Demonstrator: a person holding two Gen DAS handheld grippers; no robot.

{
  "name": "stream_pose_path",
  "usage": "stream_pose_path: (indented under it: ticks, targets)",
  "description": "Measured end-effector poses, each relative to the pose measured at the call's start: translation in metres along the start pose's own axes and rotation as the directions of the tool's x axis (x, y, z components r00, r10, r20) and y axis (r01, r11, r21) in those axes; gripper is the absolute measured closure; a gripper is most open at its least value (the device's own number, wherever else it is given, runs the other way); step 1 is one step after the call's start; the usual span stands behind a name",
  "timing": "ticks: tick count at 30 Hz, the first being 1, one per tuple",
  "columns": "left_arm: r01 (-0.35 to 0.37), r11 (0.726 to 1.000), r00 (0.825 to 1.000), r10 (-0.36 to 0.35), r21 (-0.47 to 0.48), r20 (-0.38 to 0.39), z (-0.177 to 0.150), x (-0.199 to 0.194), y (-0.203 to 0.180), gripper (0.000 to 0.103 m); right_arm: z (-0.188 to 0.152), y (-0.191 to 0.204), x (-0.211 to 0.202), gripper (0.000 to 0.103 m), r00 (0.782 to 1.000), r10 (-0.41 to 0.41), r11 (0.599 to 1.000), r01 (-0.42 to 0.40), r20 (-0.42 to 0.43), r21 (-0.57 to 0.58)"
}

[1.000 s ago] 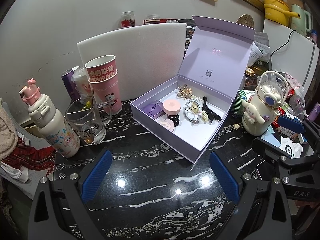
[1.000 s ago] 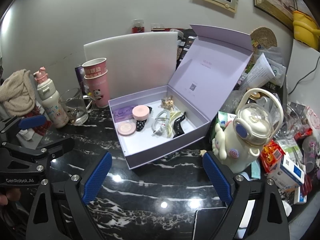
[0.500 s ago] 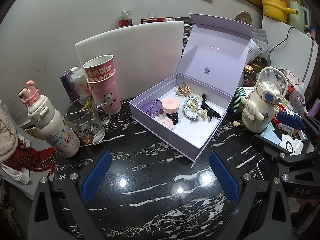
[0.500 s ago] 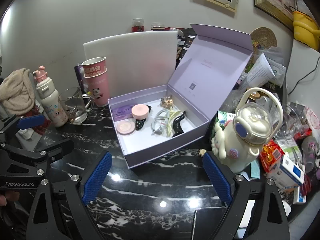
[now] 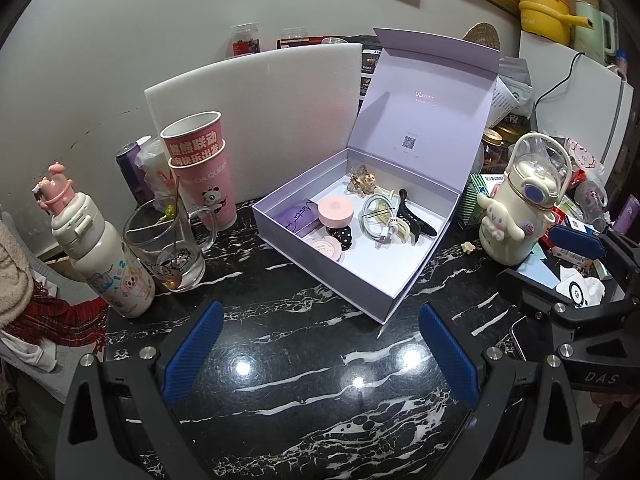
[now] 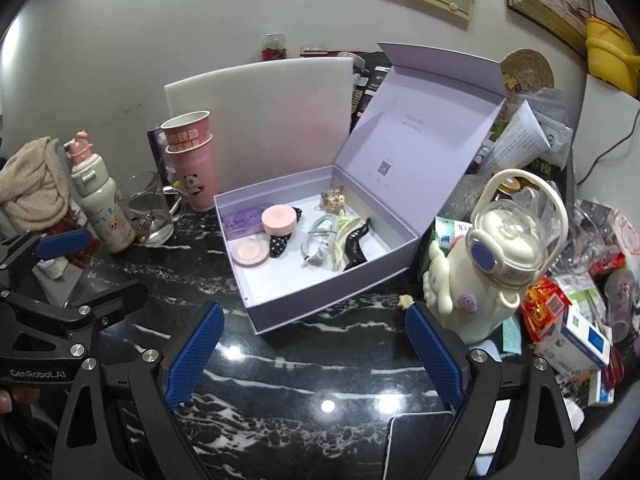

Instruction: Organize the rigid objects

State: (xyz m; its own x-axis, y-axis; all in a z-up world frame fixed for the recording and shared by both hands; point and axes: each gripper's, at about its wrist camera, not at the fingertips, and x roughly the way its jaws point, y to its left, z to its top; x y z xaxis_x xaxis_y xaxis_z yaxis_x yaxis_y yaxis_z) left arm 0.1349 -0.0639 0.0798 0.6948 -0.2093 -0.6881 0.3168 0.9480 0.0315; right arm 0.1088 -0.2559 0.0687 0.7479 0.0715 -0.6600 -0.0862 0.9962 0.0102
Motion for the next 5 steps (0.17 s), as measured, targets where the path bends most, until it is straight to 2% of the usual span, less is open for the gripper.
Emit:
stream_pose_path:
  ticks: [5]
  targets:
    - [-0.005,1.0,1.0,0.005,0.0,-0.017,0.0003,0.0035,-0.0013,0.003,-0.0005,-0.0028,0.003,0.01,1.0,-0.001,1.0,0.002,-0.007,0.006]
